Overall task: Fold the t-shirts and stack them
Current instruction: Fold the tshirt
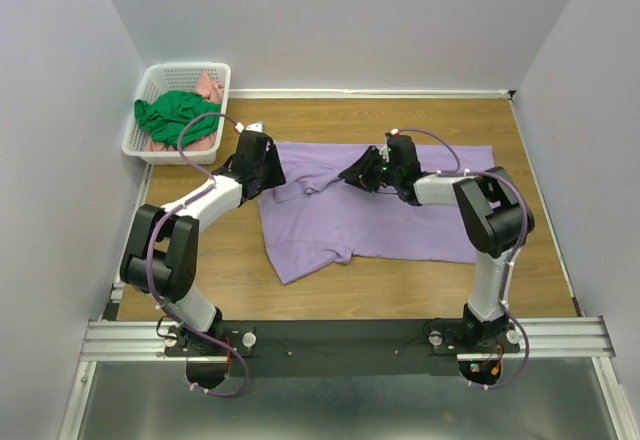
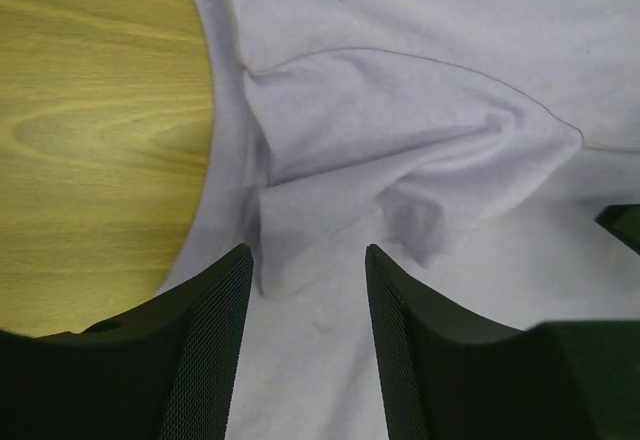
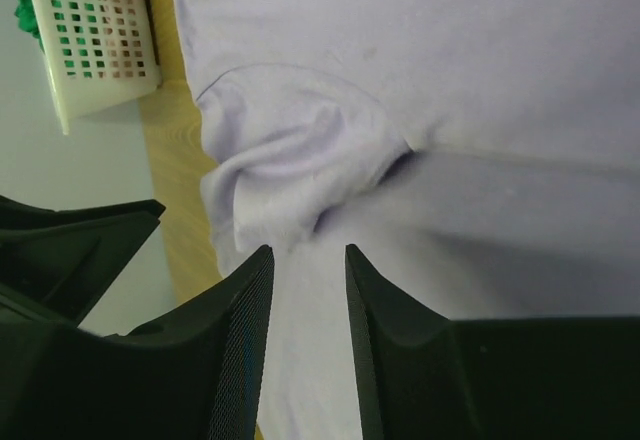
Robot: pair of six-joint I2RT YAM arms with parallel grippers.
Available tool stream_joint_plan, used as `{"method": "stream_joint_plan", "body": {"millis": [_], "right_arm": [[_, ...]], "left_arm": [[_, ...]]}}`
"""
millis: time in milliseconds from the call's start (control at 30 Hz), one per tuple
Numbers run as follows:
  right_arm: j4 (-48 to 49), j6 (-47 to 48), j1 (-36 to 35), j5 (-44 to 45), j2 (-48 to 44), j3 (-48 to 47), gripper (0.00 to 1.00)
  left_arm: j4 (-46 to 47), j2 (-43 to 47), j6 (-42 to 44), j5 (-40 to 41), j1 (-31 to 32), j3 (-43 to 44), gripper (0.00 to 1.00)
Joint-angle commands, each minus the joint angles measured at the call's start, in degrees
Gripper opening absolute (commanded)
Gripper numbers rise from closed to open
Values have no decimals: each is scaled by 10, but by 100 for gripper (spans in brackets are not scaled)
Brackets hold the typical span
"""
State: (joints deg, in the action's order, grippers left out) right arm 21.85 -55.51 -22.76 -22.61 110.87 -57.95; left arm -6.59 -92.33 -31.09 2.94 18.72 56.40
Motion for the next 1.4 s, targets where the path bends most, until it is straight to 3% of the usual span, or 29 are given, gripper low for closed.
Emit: {"method": "stream_joint_plan", "body": {"millis": [0, 233, 867, 1367], "right_arm": [[56, -28, -20, 12, 50, -50, 42], [76, -58, -49, 9, 103, -69, 41], [81, -48, -76, 36, 65, -15, 41], [90, -51, -82, 28, 96, -50, 40]], "left_arm": [[11, -13, 2, -12, -12, 3, 57], [-2, -13, 18, 0, -15, 4, 57], [4, -52, 16, -48, -14, -2, 57], [0, -72, 8, -47, -3, -7, 47]]}}
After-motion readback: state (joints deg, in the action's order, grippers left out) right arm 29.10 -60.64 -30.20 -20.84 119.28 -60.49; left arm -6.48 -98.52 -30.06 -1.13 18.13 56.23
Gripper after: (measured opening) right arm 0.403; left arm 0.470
